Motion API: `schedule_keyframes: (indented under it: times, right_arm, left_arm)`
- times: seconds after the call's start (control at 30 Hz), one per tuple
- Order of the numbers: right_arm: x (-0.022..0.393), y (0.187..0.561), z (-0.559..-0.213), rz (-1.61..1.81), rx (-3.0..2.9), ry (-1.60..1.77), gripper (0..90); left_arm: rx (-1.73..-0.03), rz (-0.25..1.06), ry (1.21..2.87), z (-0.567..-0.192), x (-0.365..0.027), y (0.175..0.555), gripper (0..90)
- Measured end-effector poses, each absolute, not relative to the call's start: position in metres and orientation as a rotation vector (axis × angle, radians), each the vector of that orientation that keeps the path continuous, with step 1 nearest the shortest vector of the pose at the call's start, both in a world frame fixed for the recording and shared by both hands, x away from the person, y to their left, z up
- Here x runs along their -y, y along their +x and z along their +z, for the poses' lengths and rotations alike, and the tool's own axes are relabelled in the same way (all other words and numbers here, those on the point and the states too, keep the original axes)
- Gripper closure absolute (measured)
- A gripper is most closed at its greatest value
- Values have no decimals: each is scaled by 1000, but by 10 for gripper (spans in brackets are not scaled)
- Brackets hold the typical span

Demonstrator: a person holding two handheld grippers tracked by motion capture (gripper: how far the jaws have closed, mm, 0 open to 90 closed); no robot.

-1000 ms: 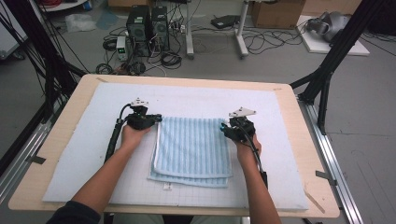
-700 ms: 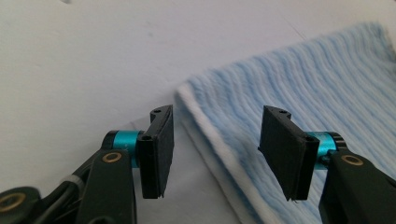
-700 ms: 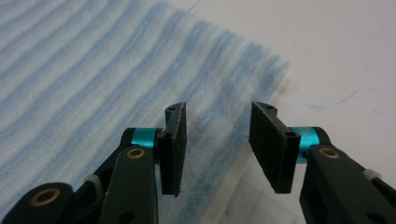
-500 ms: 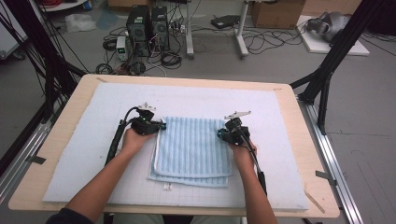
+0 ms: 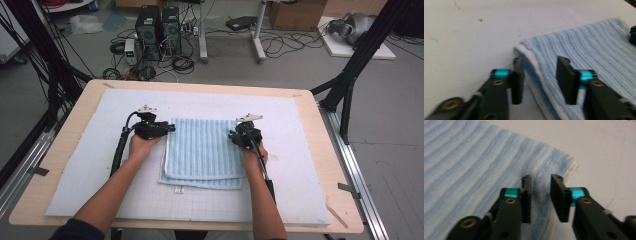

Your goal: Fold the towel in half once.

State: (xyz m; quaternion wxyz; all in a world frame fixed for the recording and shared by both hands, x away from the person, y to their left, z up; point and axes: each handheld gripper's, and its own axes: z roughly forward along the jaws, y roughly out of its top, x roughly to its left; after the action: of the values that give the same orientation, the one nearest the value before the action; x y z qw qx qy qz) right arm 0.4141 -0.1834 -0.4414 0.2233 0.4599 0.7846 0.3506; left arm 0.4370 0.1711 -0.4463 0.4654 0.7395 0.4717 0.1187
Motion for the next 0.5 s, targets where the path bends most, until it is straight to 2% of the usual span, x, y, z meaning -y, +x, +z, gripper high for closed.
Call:
schedule_keyframes:
  times: [0.03, 0.17, 0.23, 0.5]
  right_arm:
    - [185, 411, -440, 982, -2158, 1263, 638]
    - [191, 400, -433, 1012, -2168, 1264, 506]
    - [191, 393, -427, 1029, -2165, 1240, 497]
    - [189, 355, -420, 1046, -2163, 1156, 478]
  left_arm:
    - [-1142, 288, 1820, -445, -173, 435, 479]
    - [-1081, 292, 1813, -443, -179, 419, 460]
    - [-1054, 290, 1815, -442, -181, 411, 436]
    - [-960, 253, 1831, -436, -183, 366, 435]
